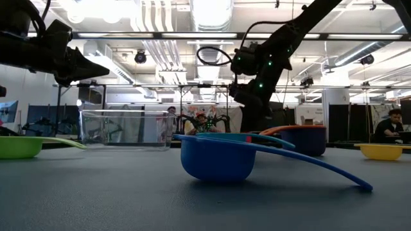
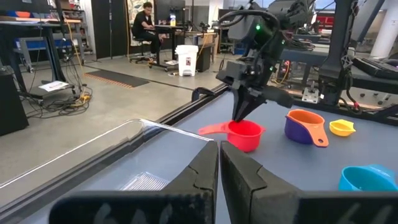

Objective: Nest measuring cups in basket
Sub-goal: Stack the red measuring cup on top of the orange measuring cup

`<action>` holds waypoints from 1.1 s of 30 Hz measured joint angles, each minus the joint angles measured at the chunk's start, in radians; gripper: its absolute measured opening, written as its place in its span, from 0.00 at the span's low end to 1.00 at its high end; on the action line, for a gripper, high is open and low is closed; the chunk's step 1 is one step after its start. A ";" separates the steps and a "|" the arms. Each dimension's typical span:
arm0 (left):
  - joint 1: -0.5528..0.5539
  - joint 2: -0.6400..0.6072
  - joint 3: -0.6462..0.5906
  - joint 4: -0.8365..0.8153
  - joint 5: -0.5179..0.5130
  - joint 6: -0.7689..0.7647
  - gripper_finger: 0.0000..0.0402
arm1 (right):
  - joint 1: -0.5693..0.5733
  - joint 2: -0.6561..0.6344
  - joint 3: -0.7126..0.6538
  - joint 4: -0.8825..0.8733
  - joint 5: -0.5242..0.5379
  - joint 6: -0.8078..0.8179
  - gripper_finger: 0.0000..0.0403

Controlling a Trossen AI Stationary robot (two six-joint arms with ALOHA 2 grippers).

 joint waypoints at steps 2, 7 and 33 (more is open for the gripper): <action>0.000 0.000 0.000 0.000 0.000 0.000 0.00 | 0.000 -0.025 0.000 -0.032 0.000 -0.052 0.03; 0.000 0.000 0.000 0.000 0.000 0.000 0.00 | 0.000 -0.126 0.000 -0.120 0.001 -0.103 0.02; 0.000 0.000 0.000 0.000 0.000 0.000 0.00 | -0.090 -0.147 -0.012 -0.198 0.027 0.063 0.39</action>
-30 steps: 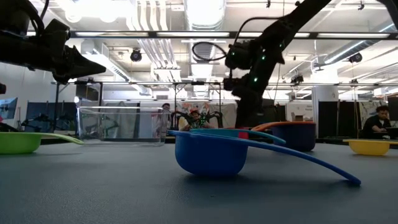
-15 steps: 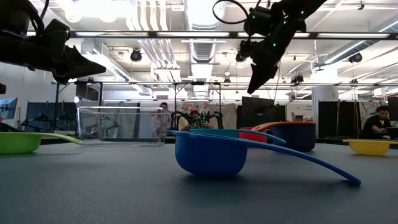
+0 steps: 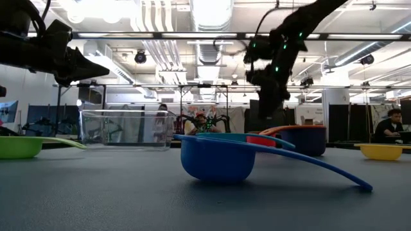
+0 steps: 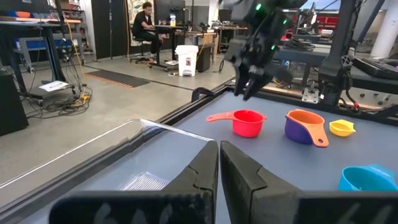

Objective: Nest measuring cups in basket
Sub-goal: Stack the red measuring cup on top of the orange measuring cup

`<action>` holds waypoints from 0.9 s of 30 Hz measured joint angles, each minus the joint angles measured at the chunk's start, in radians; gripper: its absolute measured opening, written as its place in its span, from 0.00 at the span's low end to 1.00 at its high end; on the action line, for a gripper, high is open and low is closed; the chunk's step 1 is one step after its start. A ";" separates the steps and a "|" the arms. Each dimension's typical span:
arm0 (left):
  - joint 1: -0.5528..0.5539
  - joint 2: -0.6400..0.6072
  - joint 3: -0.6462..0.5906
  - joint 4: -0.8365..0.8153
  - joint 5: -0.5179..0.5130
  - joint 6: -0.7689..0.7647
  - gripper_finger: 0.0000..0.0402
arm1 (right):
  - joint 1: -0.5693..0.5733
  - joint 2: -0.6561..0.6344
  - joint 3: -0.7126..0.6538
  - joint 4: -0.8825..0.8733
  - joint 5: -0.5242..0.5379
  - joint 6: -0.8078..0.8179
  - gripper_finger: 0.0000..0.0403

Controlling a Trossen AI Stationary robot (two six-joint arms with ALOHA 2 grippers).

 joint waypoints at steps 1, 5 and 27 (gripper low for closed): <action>0.000 0.000 0.000 0.000 0.000 0.000 0.00 | -0.006 0.019 -0.001 0.000 0.000 -0.002 0.42; 0.000 0.000 0.000 0.000 0.000 0.000 0.00 | -0.015 0.090 -0.001 0.001 0.000 -0.023 0.48; 0.000 0.000 0.000 0.000 0.000 0.000 0.00 | -0.017 -0.032 0.017 -0.115 -0.046 -0.274 0.02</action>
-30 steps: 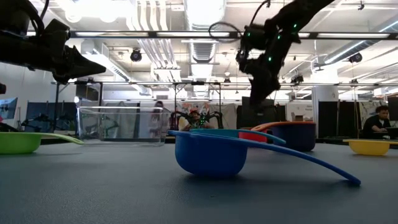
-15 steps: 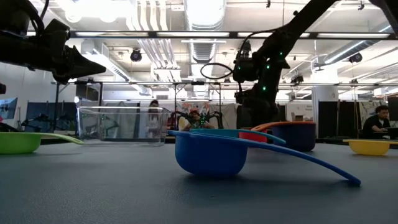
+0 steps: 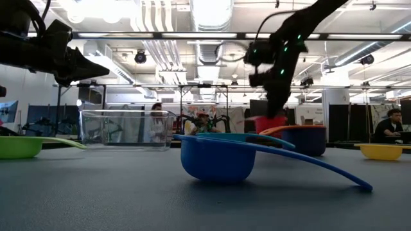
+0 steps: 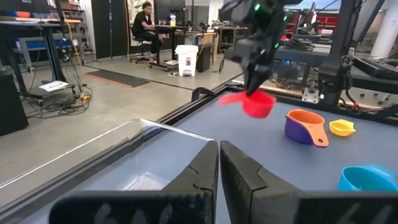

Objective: Nest measuring cups in basket
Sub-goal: Stack the red measuring cup on top of the orange measuring cup

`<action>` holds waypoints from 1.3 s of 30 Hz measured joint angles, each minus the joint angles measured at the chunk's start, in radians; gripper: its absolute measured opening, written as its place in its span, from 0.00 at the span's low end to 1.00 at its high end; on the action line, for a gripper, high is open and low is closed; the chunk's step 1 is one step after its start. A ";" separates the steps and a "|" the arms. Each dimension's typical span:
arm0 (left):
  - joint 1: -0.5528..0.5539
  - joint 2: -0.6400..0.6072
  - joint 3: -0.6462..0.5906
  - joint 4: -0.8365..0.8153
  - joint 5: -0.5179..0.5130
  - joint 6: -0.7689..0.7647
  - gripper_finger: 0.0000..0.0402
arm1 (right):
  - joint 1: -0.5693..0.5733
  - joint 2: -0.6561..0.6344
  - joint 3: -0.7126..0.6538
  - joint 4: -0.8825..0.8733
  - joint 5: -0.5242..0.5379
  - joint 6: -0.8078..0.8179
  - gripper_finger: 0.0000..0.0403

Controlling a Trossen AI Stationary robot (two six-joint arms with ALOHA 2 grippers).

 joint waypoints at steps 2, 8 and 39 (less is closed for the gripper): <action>0.000 0.000 0.000 0.000 0.000 0.000 0.00 | 0.000 -0.053 0.000 -0.050 -0.039 -0.050 0.02; 0.000 0.000 0.000 0.000 0.000 0.000 0.00 | 0.001 -0.190 0.000 -0.204 -0.186 -0.165 0.02; 0.000 0.000 0.000 0.000 0.000 0.000 0.00 | 0.258 -0.244 -0.063 -0.197 -0.134 -0.196 0.03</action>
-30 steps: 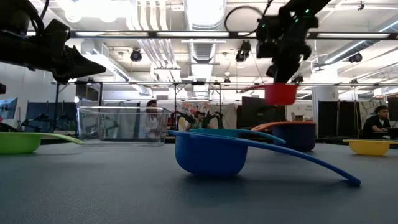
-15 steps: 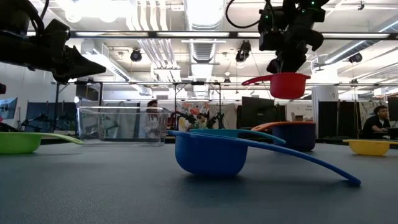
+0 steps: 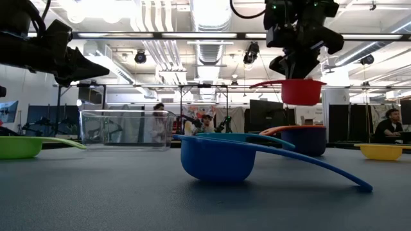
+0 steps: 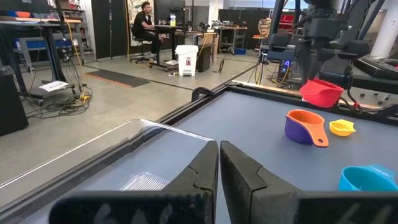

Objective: Nest measuring cups in basket
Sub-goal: Stack the red measuring cup on top of the orange measuring cup

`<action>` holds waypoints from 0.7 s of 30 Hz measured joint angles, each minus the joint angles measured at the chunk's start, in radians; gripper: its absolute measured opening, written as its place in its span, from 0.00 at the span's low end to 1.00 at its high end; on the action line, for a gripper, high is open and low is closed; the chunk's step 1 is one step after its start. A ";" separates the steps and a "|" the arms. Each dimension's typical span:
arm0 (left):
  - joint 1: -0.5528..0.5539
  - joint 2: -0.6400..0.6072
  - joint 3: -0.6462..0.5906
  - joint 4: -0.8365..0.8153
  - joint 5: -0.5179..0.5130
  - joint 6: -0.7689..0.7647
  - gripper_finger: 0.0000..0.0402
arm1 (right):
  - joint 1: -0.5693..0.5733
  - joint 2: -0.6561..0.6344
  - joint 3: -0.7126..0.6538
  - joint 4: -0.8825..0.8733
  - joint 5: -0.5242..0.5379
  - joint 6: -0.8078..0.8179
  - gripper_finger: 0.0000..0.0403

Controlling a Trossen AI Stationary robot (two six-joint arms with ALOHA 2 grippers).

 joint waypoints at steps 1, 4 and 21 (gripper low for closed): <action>0.000 0.000 0.000 0.000 0.000 0.000 0.00 | 0.000 0.000 -0.009 -0.002 0.000 -0.001 0.04; 0.000 0.000 0.000 0.000 0.000 0.000 0.00 | 0.001 0.000 -0.040 0.002 -0.002 -0.002 0.06; 0.000 0.000 0.000 0.000 0.000 0.000 0.00 | 0.000 0.001 -0.108 0.122 0.104 -0.051 0.20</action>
